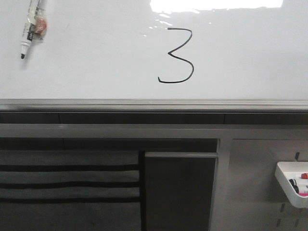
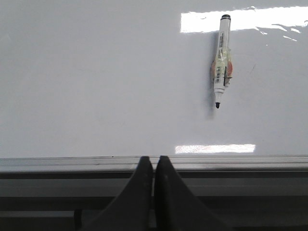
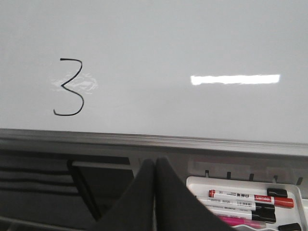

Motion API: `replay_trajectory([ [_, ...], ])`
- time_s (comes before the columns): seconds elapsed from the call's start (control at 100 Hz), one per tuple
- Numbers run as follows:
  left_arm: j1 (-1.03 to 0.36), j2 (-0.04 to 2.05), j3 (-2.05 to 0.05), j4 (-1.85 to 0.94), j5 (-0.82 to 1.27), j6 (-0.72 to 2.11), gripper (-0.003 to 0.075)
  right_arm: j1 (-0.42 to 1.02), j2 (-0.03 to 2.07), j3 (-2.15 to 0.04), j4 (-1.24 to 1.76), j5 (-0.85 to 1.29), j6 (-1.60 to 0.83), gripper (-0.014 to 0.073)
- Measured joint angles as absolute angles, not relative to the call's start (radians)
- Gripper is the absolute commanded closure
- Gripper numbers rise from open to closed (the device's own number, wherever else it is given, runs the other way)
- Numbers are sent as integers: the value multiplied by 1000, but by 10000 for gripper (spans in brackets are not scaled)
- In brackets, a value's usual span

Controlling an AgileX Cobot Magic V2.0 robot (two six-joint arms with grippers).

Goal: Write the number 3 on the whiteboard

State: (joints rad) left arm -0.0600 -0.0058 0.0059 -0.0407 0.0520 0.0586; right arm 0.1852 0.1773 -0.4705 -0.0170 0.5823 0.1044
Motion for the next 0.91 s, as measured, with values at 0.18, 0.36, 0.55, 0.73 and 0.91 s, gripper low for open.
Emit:
replay_trajectory([
  [0.18,-60,-6,6,-41,52,59,738,98,37,-193,19,348,104,668],
  [0.36,-60,-6,6,-41,50,58,738,89,-9,1,24,145,104,668],
  [0.55,-60,-6,6,-41,50,58,738,89,-9,17,24,47,105,668],
  [0.73,-60,-6,6,-39,50,58,738,89,-9,17,24,47,105,668],
  [0.91,-60,-6,6,-39,50,58,738,89,-9,17,24,47,105,668],
])
